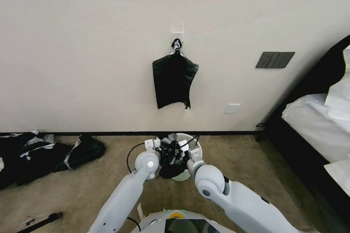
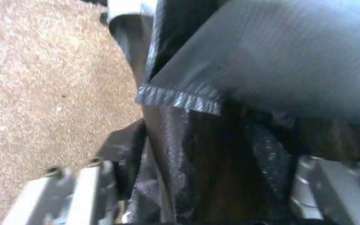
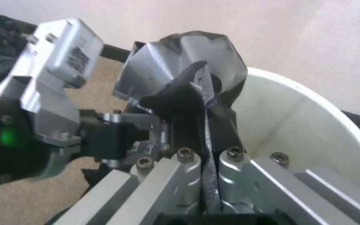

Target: Place a trash bag onto the trash bin.

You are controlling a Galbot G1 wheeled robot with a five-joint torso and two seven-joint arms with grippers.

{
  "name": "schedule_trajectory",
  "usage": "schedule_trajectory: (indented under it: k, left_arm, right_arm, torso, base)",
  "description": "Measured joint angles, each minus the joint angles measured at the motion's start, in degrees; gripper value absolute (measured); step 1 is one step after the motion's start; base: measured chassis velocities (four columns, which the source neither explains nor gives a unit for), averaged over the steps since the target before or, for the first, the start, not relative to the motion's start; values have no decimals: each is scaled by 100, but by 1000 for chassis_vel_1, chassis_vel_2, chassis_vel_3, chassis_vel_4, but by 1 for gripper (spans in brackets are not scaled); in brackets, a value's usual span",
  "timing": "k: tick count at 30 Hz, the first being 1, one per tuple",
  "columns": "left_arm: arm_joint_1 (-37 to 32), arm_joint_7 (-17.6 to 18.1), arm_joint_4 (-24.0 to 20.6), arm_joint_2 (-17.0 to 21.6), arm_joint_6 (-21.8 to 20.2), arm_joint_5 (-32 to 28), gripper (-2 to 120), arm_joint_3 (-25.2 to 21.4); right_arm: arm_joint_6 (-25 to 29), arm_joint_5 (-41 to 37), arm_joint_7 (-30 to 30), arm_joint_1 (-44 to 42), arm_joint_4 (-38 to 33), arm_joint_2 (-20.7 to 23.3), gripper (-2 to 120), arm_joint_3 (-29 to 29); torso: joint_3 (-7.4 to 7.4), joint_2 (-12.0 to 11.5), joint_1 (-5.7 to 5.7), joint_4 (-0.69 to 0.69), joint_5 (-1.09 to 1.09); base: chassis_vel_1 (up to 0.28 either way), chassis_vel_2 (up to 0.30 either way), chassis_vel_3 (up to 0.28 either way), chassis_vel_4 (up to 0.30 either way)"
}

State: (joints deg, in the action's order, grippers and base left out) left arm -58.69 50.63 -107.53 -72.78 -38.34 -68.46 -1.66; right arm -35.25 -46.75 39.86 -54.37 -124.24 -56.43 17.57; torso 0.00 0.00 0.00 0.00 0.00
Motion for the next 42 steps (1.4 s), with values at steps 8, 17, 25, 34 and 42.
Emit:
schedule_trajectory:
  k: [8, 17, 25, 34, 42]
  left_arm:
    - [71, 142, 292, -226, -71, 45, 27, 25]
    - [-63, 170, 287, -233, 133, 175, 1, -43]
    - [-326, -64, 76, -97, 393, 316, 1, -145]
    - [-687, -332, -574, 349, 535, 456, 1, -429]
    - [-1074, -419, -1224, 812, 574, 305, 1, -796]
  right_arm:
    - [39, 6, 0, -66, -76, 52, 0, -46]
    - [125, 32, 0, -129, -112, 105, 0, -66]
    - [183, 44, 0, -163, -173, 120, 0, -96]
    - [372, 7, 0, -247, -381, 271, 0, -486]
    - [476, -199, -36, -716, -571, 697, 0, -1405]
  torso:
    - [-1, 0, 0, 3, 3]
    - [-1, 0, 0, 0, -1]
    - [0, 0, 0, -1, -4]
    - [0, 0, 0, 0, -1]
    - [0, -1, 0, 0, -1]
  base:
    - [0, 0, 0, 0]
    - [0, 0, 0, 0]
    - [0, 0, 0, 0]
    - [0, 0, 0, 0]
    - [0, 0, 0, 0]
